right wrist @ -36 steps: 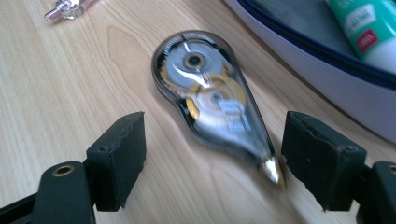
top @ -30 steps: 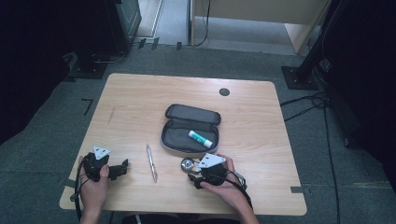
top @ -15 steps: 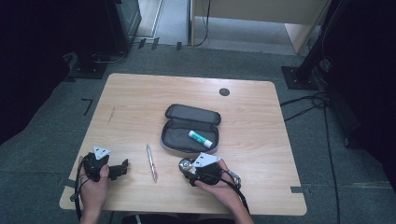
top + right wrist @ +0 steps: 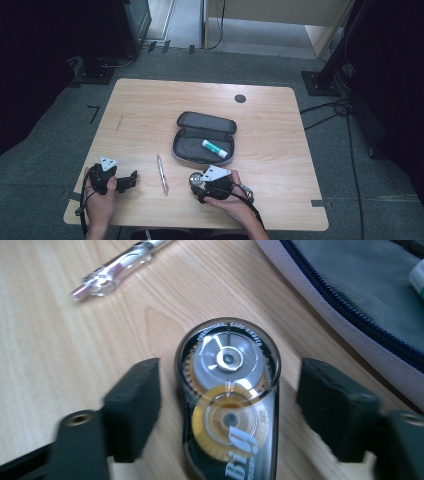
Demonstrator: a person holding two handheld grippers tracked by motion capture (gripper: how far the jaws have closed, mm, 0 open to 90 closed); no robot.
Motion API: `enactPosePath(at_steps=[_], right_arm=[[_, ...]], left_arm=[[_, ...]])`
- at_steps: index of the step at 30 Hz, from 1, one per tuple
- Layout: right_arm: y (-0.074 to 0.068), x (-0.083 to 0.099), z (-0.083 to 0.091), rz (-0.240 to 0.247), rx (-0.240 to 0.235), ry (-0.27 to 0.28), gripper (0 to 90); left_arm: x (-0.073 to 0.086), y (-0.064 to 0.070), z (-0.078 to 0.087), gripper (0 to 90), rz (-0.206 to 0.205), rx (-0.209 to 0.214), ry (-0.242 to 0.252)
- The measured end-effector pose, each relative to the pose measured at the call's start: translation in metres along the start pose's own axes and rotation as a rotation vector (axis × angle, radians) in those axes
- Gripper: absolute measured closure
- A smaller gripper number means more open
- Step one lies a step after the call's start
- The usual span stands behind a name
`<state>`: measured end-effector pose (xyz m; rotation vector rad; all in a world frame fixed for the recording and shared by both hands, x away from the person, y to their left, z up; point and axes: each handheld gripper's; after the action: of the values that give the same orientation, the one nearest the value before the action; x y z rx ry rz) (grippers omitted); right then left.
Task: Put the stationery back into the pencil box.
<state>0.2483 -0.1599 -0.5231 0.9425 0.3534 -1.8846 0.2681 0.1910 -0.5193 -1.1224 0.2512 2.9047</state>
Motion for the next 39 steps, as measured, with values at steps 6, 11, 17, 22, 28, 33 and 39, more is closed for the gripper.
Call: enactPosePath(at_steps=[6,11,17,22,28,33,39], right_arm=[[-0.0007,-0.0018,-0.0021,-0.007,0.006,-0.008,22.2],[-0.0009,-0.002,-0.0021,0.003,-0.005,0.001,26.5],[0.0012,-0.0022,-0.0023,0.014,-0.014,0.011,33.2],[0.0014,-0.0012,-0.0011,0.006,-0.002,0.016,37.3],[0.0009,-0.0043,-0.0042,-0.012,0.016,0.0,29.2],[0.0012,-0.0048,-0.0052,-0.016,0.014,0.001,29.4],[0.0015,-0.006,-0.0062,-0.008,0.01,0.004,32.2]], left_arm=[[0.0,0.0,0.0,0.0,0.0,0.0,0.0],[0.0001,0.0001,0.0,0.0,0.001,0.0,0.001],[0.0001,0.0,0.0,0.0,0.001,0.0,0.0],[0.0,0.0,0.0,0.0,0.001,0.0,0.0],[0.0,0.0001,0.0,0.0,0.001,0.0,0.0],[0.0,0.0,0.0,0.0,0.0,0.0,0.0],[0.0,0.0,0.0,0.0,0.0,0.0,0.0]])
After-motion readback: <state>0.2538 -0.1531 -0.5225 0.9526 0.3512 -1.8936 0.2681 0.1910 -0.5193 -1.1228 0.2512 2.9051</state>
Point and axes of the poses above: each handheld gripper's, and its own axes: z roughly backward along the jaws, x roughly out of its underside, y roughly to its right, and after that the axes turned 13 degrees about z, right-handed
